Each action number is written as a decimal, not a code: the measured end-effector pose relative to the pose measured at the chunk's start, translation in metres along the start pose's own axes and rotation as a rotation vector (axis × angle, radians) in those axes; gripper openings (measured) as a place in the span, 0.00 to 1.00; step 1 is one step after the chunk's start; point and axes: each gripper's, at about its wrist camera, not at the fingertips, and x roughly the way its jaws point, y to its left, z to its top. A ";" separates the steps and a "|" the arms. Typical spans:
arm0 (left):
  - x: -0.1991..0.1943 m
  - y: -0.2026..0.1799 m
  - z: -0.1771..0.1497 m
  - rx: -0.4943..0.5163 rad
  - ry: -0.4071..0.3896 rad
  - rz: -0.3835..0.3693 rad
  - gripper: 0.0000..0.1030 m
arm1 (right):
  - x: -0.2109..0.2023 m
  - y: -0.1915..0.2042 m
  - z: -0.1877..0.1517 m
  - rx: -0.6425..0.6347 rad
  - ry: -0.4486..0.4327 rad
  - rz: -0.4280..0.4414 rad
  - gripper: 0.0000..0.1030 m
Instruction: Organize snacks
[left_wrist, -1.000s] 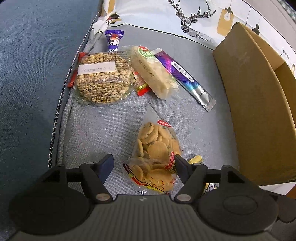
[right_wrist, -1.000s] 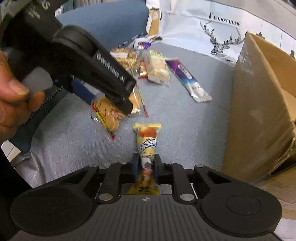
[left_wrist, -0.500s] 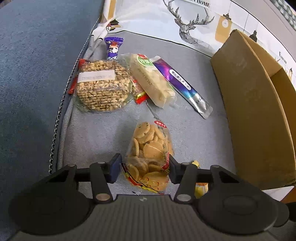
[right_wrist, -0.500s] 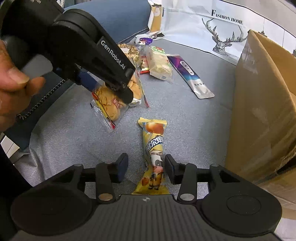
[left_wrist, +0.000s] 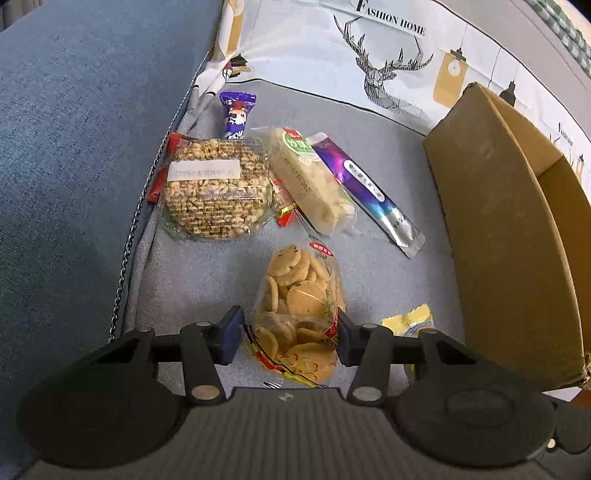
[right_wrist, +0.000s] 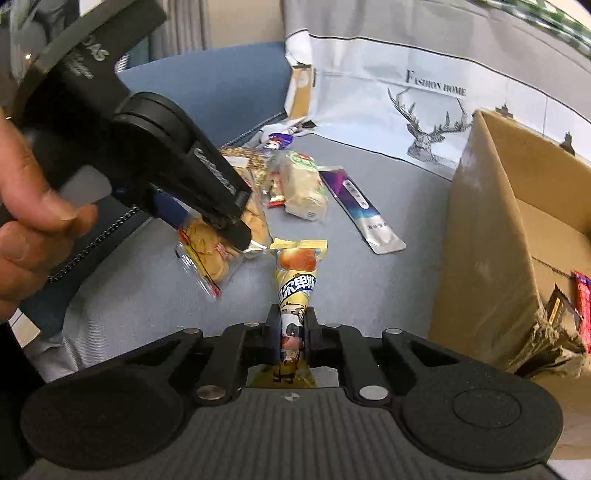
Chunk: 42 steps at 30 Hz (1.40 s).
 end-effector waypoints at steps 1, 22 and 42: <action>0.000 0.000 0.000 -0.003 -0.001 -0.001 0.53 | 0.001 -0.001 0.000 0.007 0.007 0.001 0.11; -0.015 -0.001 0.001 -0.014 -0.056 -0.020 0.53 | -0.025 -0.002 0.015 0.040 -0.093 -0.045 0.11; -0.071 -0.054 0.005 0.117 -0.403 -0.124 0.53 | -0.146 -0.115 0.095 0.199 -0.453 -0.192 0.11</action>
